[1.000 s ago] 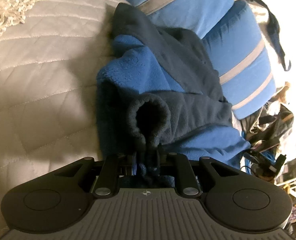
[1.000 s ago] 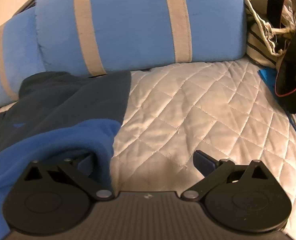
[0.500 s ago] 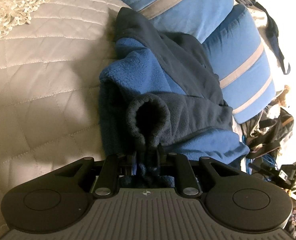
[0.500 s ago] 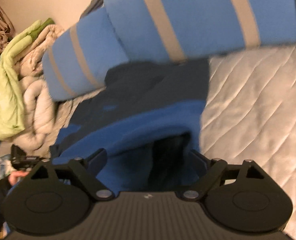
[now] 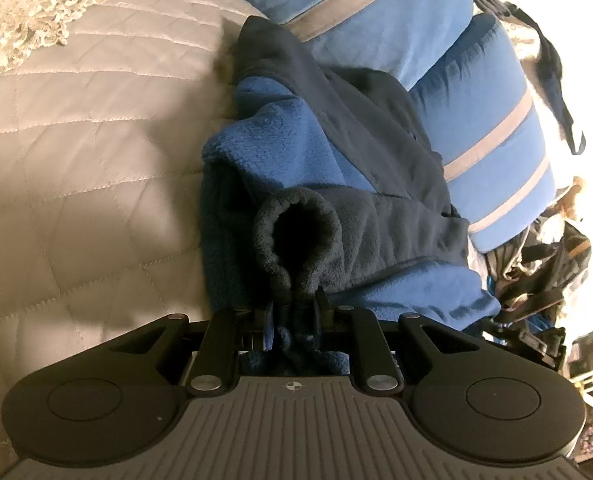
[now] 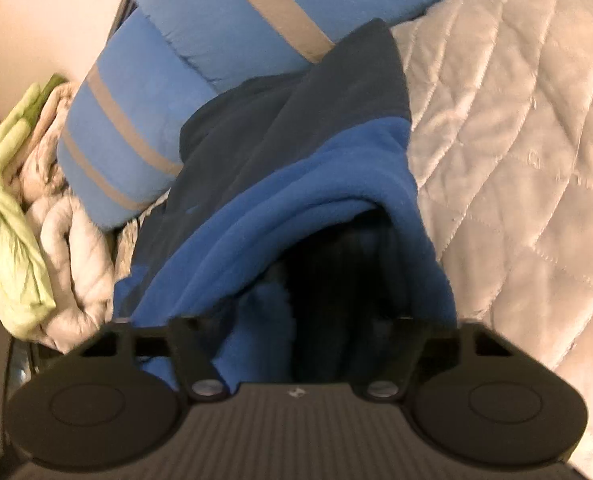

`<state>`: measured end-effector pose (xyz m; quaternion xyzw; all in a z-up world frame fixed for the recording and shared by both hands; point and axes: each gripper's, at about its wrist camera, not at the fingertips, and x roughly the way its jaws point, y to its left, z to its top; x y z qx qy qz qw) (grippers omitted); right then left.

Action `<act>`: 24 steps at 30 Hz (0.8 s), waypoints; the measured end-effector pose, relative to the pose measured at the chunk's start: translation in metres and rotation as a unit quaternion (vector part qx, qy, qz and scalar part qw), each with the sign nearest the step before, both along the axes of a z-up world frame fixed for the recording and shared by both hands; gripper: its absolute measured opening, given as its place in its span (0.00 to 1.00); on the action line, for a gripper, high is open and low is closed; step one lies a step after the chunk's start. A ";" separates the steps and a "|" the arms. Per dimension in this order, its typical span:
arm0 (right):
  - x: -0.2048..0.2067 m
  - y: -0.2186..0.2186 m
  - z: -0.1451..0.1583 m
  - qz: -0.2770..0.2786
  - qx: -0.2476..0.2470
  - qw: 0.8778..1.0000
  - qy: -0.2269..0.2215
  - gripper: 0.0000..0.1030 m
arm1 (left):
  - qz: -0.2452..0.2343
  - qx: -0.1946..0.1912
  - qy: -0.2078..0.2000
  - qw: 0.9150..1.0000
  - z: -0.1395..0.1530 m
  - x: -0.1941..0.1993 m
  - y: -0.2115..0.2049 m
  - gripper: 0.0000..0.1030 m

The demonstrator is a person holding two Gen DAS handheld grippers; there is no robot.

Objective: Fold clothes

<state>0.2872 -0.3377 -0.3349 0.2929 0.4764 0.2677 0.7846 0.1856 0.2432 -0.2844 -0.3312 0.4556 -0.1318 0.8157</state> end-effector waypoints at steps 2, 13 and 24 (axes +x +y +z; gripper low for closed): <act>-0.002 0.002 -0.001 0.002 -0.008 1.000 0.004 0.18 | 0.003 -0.003 0.000 1.000 -0.001 0.000 0.001 0.18; -0.019 -0.013 0.004 -0.021 0.008 0.998 0.052 0.12 | 0.006 0.006 -0.003 1.000 0.002 -0.001 0.000 0.18; -0.034 -0.013 0.007 -0.012 -0.002 0.998 0.063 0.12 | 0.008 0.014 -0.006 1.000 0.004 -0.003 0.002 0.17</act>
